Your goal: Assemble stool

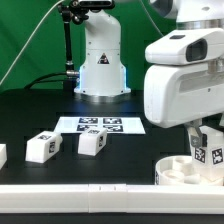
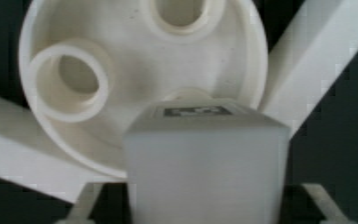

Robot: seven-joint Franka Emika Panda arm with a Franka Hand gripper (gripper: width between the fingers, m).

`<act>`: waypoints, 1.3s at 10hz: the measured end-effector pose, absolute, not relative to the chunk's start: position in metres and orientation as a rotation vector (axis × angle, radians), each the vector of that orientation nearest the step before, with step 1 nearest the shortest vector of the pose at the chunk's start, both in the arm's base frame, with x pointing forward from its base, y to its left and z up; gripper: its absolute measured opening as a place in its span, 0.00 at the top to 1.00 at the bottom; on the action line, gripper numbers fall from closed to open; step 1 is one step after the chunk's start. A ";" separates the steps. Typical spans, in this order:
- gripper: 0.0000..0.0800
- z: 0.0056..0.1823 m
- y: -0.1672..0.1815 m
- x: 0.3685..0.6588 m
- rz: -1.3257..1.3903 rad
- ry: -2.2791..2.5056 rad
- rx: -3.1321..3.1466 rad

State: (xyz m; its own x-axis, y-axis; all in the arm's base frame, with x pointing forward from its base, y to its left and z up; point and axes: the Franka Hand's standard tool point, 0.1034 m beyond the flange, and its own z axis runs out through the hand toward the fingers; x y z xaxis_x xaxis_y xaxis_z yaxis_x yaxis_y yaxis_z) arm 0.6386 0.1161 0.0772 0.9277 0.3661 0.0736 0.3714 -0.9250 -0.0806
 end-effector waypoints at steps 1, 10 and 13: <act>0.58 0.077 0.118 0.640 -0.102 -0.413 -3.018; 0.58 0.077 0.120 0.638 -0.103 0.786 -2.909; 0.58 0.077 0.121 0.637 -0.087 0.980 -2.842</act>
Offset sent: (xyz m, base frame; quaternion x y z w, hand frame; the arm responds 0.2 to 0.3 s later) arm -0.0152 0.0078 -0.0033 -0.0111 0.0114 0.2947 0.9555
